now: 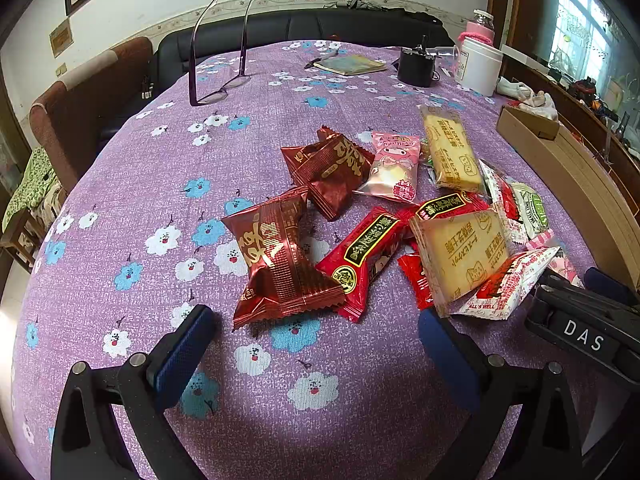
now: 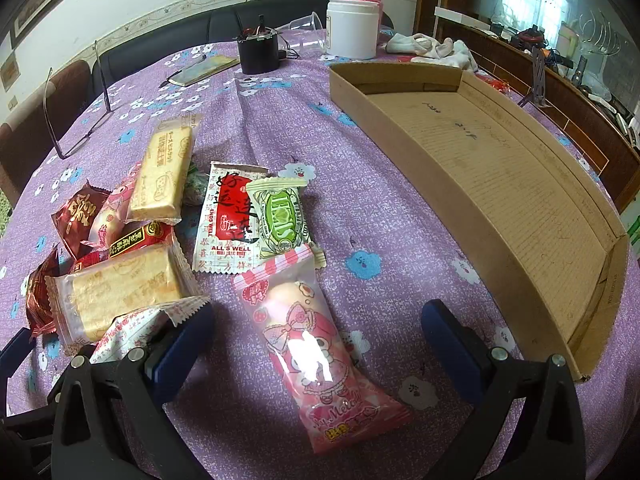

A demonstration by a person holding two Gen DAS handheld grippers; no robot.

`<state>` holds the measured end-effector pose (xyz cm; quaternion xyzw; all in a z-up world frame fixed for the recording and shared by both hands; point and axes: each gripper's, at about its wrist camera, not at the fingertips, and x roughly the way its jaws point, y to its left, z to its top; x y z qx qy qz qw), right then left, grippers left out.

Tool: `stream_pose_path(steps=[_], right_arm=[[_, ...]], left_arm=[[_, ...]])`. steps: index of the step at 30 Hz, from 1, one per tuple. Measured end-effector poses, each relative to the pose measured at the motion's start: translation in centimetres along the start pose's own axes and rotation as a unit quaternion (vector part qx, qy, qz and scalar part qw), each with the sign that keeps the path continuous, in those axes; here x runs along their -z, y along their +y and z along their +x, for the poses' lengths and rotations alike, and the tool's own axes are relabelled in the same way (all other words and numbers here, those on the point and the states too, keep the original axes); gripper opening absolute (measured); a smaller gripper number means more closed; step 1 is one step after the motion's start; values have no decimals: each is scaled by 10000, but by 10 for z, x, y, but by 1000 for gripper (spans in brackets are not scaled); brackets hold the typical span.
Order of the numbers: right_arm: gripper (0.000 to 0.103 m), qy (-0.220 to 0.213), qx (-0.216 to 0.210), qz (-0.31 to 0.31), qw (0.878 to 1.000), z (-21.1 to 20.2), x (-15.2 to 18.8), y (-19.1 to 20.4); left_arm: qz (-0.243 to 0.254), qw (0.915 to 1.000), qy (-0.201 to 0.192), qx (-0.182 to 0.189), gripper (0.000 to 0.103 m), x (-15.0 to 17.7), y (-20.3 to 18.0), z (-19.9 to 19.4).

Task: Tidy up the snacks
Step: 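Grasp the pink cartoon-printed snack bag with the right gripper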

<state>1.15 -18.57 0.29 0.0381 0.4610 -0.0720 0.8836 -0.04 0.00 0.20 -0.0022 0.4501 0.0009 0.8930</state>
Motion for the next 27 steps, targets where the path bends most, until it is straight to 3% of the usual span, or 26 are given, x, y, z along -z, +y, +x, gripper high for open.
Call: stream_pose_path(steps=[15,27], right_arm=[[103,3,-8,1,10000,-1,-1,0],[103,855,-736,-1018,9884,2,1,-22]], left_arm=[[0,10000,-1,0,103,0,0,0],[160,9996,229,79,103,7,1,-8]])
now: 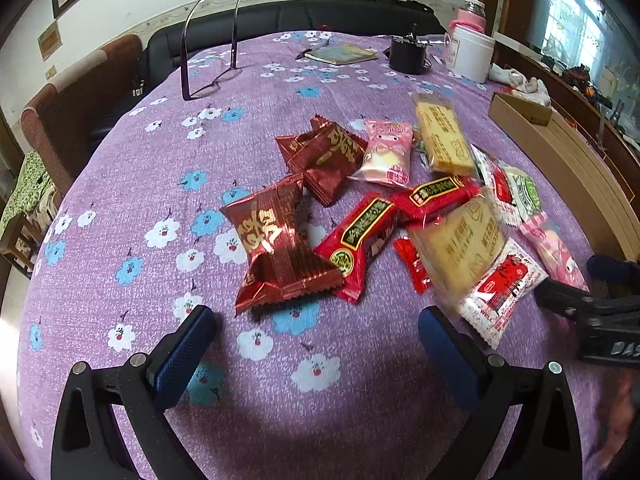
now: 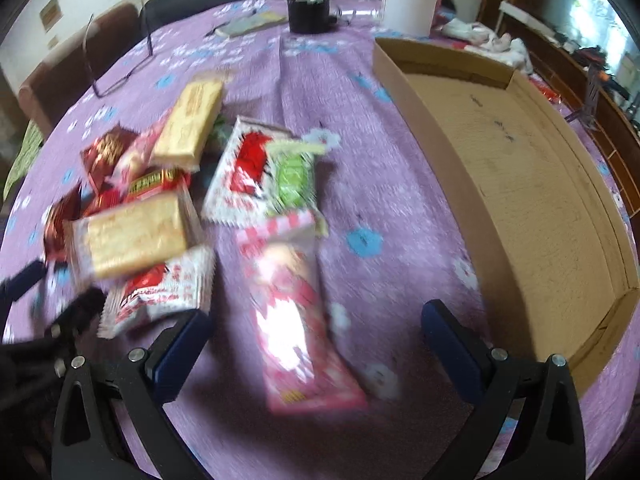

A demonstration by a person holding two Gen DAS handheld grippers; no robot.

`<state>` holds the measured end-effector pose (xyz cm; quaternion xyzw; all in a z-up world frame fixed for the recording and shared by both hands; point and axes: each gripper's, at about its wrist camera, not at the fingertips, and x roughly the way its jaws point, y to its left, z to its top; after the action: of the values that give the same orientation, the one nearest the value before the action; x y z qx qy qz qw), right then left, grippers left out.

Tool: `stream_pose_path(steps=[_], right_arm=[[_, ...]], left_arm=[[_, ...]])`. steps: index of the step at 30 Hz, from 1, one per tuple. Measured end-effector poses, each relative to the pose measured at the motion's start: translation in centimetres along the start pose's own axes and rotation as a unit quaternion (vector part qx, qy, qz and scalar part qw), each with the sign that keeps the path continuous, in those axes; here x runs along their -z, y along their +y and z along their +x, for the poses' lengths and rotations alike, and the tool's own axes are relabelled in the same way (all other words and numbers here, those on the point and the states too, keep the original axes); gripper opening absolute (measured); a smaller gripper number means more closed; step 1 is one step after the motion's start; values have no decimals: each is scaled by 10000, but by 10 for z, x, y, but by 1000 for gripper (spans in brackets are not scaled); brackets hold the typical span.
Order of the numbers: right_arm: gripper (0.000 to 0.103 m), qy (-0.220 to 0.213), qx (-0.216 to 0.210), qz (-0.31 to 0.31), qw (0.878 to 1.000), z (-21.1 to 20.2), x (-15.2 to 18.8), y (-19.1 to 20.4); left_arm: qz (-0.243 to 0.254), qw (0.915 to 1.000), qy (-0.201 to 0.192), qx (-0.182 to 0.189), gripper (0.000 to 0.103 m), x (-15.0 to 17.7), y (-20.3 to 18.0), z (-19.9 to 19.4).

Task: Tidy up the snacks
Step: 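Grasp the pink cartoon-printed snack bag with the right gripper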

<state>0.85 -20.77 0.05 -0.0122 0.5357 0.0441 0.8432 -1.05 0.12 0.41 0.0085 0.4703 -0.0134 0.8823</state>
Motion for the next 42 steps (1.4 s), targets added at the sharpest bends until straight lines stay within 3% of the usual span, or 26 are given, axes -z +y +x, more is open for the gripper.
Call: stream_pose_path(steps=[6,10,14,16,18,20,21,25,29,31,32,33,36,39,42], right_arm=[[103,39,-643,-459,9969,-23,6,-18],[103,-237,-999,-748,9919,-49,6,-22],[103,-341,-1069,-962,9890,-58,0,-20],[97,-190,-1120,-1022,9883,-53,-9,-17],[65,115,-1130,-1204,9862,-44,-13,-9],[55,357,-1180,-1266,9843,-37,-14,-7],[55,410,-1252,-1226,9837,-35,-14,-7],[55,503,-1286,-1233,9827,-29,-16,-3],[55,691,-1234,-1177,9829,-17,-20,2],[41,824,-1193,-1160,9826,-9,-19,4],[26,787,-1115,-1136,9841,-10,-19,2],[23,808,-1149,-1124,9837,-11,-18,1],[22,744,-1256,-928,9849,-20,-15,-10],[22,607,-1363,-759,9859,-33,-8,-23],[22,485,-1348,-661,9875,-44,-4,-34]], left_arm=[[-310,9993,194,112,103,11,9,-17],[-429,9990,20,132,103,19,13,-41],[-453,9987,-39,212,101,22,12,-57],[-474,9987,-34,195,90,22,9,-62],[-517,9983,-13,250,85,21,8,-64],[-573,9979,-17,293,85,23,7,-68],[-580,9979,-27,302,84,25,7,-70],[-479,9982,30,356,58,30,3,-73],[-293,9980,-7,568,56,28,-9,-77],[-66,9977,-41,679,49,22,-20,-80],[13,9973,-42,736,49,19,-24,-80],[92,9967,-40,800,49,16,-28,-80],[370,9940,23,1033,48,6,-45,-74],[718,9897,165,1231,34,-3,-66,-63],[970,9848,334,1402,31,-10,-80,-51]])
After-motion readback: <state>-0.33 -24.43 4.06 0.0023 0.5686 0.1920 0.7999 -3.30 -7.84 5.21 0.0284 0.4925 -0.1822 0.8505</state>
